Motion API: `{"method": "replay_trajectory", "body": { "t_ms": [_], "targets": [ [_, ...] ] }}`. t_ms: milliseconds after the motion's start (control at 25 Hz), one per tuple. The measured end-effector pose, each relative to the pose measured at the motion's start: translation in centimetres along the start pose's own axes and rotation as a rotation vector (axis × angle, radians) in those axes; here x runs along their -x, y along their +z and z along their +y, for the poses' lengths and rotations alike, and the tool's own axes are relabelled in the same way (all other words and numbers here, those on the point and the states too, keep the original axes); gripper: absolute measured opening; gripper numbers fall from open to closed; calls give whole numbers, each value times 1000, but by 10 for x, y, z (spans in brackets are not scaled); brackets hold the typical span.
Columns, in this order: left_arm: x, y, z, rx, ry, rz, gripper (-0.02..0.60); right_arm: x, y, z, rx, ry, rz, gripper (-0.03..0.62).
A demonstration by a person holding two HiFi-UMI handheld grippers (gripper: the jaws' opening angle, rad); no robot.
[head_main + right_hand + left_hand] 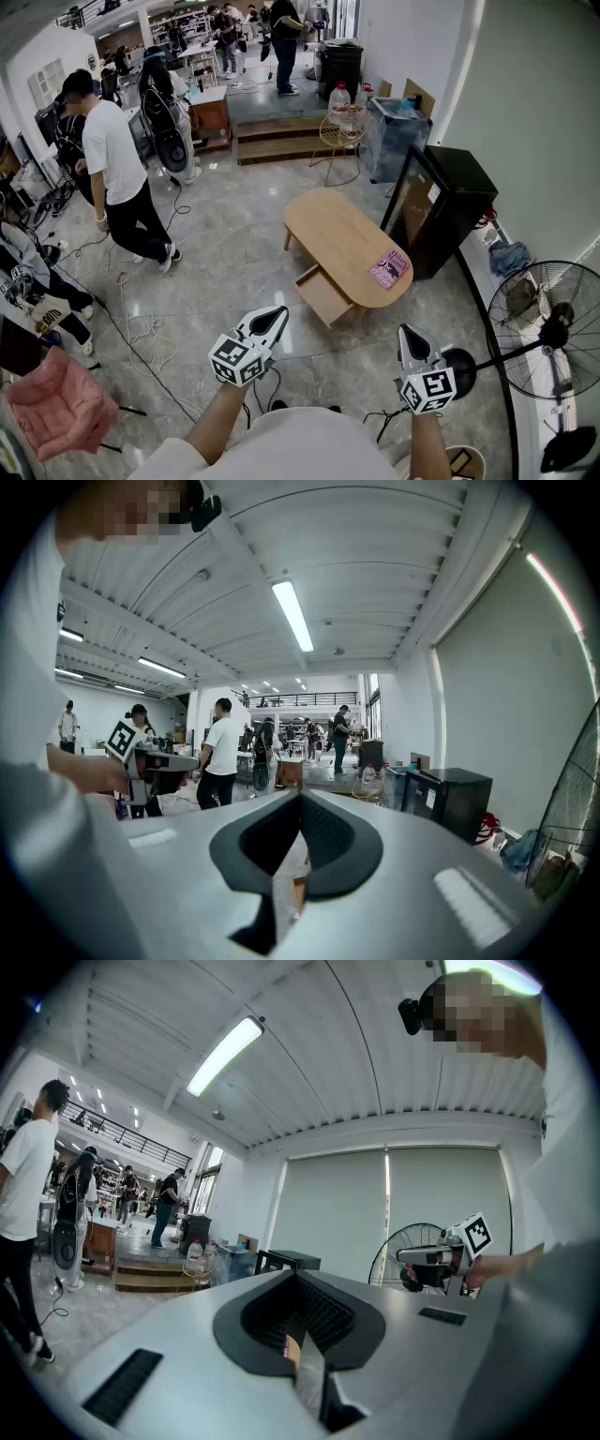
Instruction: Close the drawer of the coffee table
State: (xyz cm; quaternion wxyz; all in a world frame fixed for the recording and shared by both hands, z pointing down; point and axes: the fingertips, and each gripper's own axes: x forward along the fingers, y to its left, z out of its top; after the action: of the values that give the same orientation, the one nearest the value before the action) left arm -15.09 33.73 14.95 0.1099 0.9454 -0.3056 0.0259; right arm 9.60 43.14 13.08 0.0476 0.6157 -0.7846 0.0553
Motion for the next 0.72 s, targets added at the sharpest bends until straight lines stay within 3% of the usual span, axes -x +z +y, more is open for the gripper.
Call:
{"method": "replay_trajectory", "body": {
  "t_ms": [720],
  "targets": [
    [-7,-6,-23,-2,4,15,6,11,-1,-12,-31,8,-19,11]
  ]
}}
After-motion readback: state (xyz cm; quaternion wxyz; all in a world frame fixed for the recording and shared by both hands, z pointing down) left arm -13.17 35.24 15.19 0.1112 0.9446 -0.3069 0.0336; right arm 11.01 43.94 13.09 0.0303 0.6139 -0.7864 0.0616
